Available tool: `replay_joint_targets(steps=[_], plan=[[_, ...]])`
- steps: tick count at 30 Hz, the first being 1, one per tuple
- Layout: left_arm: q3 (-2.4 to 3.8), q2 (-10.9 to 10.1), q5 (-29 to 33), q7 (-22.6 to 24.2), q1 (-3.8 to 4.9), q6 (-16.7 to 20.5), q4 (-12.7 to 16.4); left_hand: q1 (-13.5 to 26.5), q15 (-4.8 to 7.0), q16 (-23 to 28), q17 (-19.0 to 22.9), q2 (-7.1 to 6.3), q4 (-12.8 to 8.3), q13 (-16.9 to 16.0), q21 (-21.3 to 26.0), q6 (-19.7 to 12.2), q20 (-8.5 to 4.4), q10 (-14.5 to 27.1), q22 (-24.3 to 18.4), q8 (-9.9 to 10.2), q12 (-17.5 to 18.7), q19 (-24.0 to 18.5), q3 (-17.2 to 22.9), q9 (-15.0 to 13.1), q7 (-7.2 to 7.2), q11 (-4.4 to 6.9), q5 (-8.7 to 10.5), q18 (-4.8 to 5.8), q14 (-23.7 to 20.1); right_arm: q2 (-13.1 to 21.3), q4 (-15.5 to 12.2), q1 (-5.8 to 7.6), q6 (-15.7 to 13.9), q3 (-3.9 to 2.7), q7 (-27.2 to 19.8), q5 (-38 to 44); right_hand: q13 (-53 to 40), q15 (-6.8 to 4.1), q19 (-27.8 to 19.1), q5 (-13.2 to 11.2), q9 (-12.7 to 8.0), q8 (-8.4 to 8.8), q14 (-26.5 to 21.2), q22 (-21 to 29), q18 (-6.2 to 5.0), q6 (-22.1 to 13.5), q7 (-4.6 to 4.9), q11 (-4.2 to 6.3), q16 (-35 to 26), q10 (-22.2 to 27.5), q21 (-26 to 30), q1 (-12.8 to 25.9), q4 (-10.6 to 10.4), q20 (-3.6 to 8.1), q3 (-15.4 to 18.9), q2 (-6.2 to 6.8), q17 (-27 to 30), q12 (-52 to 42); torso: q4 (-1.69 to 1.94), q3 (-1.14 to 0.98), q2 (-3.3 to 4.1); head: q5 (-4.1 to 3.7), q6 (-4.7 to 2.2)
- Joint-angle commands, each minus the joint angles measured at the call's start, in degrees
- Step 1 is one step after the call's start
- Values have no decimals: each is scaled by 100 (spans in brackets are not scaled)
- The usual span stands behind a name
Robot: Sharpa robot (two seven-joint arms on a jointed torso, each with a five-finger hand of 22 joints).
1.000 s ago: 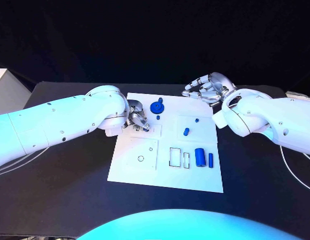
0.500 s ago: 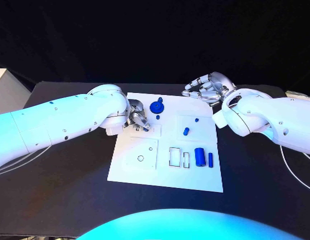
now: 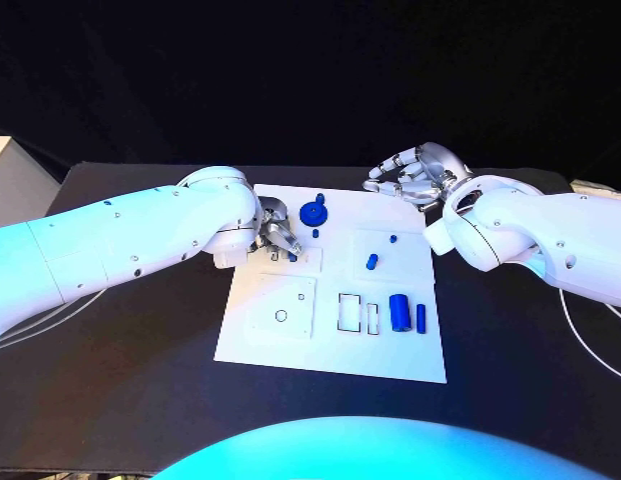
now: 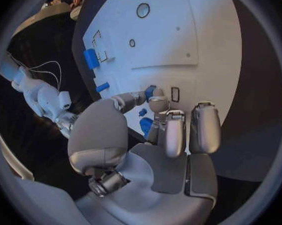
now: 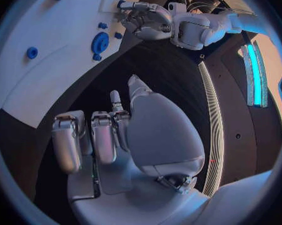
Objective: Assemble the parts on the task board
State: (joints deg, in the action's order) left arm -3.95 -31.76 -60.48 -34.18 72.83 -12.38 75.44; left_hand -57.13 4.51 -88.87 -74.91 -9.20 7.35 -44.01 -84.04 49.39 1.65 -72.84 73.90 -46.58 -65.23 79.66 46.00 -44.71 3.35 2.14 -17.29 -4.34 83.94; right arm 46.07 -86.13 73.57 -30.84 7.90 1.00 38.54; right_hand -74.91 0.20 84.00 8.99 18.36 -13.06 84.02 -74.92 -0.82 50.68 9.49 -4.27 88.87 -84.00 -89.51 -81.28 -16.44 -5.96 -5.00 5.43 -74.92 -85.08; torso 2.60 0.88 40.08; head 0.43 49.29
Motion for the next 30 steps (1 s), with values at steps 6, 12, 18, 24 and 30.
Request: replay_joint_targets(steps=[6,12,18,24,30], plan=[[-35,45,-45,-1,-42,-220,3,17,57,-39,-1345,109,-806,-44,-43,182,-14,-61,51,16,-47,60,707,24,-146,-1,46,97,558,-3,-6,-3,79,0,-40,54,-1080,20,559,31,3,-5,510,-1450,60,-42,-3,-42,-24,-135,30,55,5,-35,-28,0,-1150,-1,3,0,-3,-15,18],[-45,32,-69,-2,-43,-308,30,13,68,-44,-1357,65,-842,-70,-45,195,-25,-83,61,27,-63,66,579,39,-162,11,53,99,561,2,-7,-3,79,0,-44,54,-1080,20,559,31,3,-5,510,-1450,60,-42,-3,-42,-24,-135,30,55,5,-35,-28,0,-1150,-1,4,4,-4,-24,27],[-52,20,-80,0,-43,-339,40,101,83,-38,-1344,-78,-787,-53,-37,212,-40,-79,58,73,-50,64,239,85,-190,28,49,99,557,6,-9,-3,73,0,-48,53,-1070,20,554,31,3,-10,507,-1443,57,-44,-3,-42,-29,-124,40,60,4,-34,-32,1,-1137,10,8,6,-5,-26,30],[-55,5,-91,2,-44,-335,44,220,99,-37,-1345,-169,-595,-63,-31,286,-56,-73,66,116,-58,70,-170,145,-217,47,69,101,557,10,-10,-4,67,0,-52,52,-1070,20,554,31,3,-10,507,-1443,57,-44,-3,-42,-29,-124,40,60,4,-34,-32,1,-1137,10,9,10,-4,-23,33],[-56,-8,-105,2,-44,-287,37,297,103,-36,-1345,-174,-333,-67,-23,345,-63,-60,67,153,-65,72,-626,196,-218,48,96,101,557,12,-11,-4,57,0,-59,46,-1066,20,548,31,3,-11,504,-1435,54,-46,-3,-42,-35,-121,51,66,3,-34,-33,3,-1123,14,5,8,-2,-24,32]])
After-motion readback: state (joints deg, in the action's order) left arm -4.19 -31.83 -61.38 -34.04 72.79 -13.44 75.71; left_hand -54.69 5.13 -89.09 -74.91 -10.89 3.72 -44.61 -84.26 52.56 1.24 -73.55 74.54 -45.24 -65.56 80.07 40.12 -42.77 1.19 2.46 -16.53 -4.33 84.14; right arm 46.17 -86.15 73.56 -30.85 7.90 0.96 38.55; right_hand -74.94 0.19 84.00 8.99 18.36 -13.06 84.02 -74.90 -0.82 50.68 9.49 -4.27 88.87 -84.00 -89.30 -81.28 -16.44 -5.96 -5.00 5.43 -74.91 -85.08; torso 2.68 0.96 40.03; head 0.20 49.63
